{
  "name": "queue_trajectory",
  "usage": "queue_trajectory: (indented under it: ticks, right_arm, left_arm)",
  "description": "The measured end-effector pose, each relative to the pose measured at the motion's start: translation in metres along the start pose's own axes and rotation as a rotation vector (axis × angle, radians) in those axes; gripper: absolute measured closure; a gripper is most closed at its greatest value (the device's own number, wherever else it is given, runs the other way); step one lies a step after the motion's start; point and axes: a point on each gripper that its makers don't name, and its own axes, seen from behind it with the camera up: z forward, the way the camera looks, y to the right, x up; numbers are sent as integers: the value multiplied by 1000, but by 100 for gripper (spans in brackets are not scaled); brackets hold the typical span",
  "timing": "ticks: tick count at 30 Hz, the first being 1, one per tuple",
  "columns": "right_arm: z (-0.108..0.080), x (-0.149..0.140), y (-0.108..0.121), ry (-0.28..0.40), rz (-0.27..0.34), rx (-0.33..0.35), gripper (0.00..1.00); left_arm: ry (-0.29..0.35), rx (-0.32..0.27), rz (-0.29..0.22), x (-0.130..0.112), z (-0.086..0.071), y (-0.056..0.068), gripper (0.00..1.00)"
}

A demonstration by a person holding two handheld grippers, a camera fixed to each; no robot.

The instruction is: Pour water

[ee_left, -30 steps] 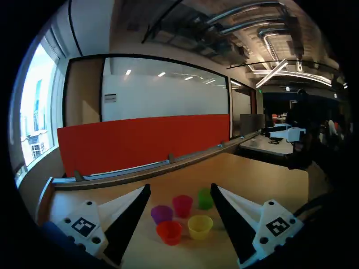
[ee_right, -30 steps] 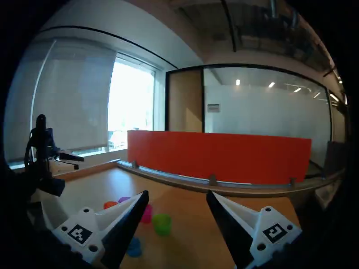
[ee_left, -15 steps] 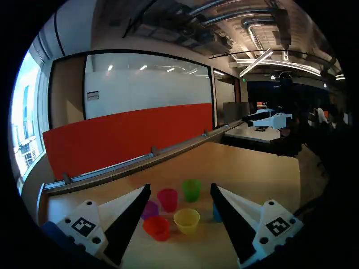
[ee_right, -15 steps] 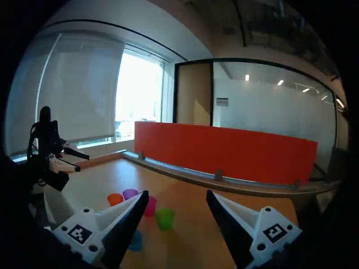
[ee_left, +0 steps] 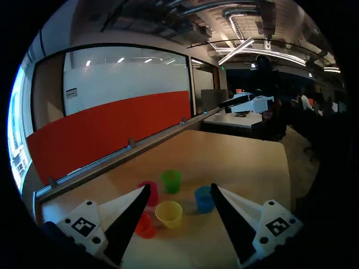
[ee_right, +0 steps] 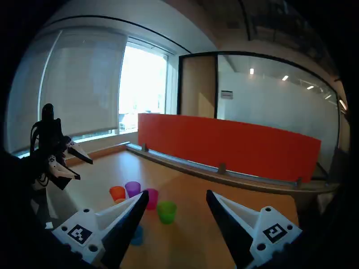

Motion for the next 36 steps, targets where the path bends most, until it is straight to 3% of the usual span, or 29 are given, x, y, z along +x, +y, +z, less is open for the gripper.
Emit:
queue_trajectory:
  ticks: [17,30,36]
  right_arm:
    - [10,-14,5,-38,11,14,1]
    - [23,-32,5,-83,15,28,1]
    - [27,-35,4,-90,7,34,1]
  left_arm:
    - [-98,-103,2,-33,30,20,1]
    - [-164,-172,11,-73,60,49,0]
    - [-181,-187,7,-84,73,54,0]
